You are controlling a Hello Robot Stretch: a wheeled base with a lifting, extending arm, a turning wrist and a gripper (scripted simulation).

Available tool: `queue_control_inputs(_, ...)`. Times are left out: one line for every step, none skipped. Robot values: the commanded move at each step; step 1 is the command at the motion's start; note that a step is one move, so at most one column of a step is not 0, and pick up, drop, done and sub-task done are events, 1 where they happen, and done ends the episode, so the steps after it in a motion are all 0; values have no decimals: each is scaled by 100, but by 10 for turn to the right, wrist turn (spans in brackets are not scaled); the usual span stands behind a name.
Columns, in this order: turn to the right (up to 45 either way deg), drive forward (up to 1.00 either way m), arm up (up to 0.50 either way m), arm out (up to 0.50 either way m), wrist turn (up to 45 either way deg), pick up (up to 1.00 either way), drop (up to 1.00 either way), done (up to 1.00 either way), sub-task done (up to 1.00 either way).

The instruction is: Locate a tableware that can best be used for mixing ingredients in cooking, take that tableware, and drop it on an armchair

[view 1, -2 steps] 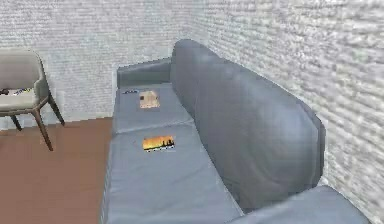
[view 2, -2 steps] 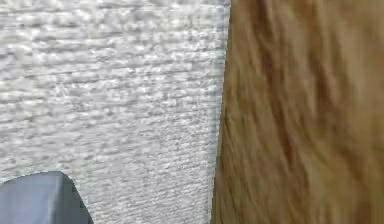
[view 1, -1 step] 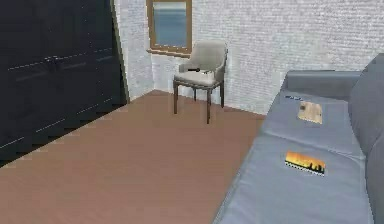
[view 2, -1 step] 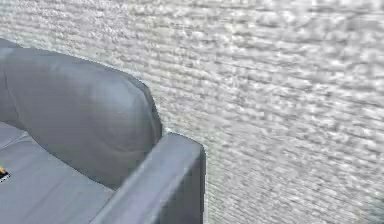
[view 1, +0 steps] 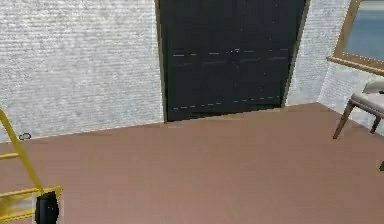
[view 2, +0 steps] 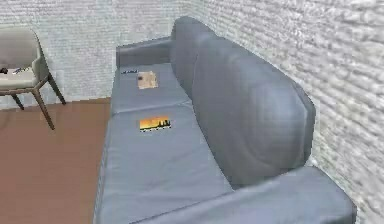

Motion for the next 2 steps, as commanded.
queue_control_inputs(-390, 0, 0, 0, 0, 0, 0, 0, 0)
queue_control_inputs(0, 30, 0, 0, 0, 0, 0, 0, 0)
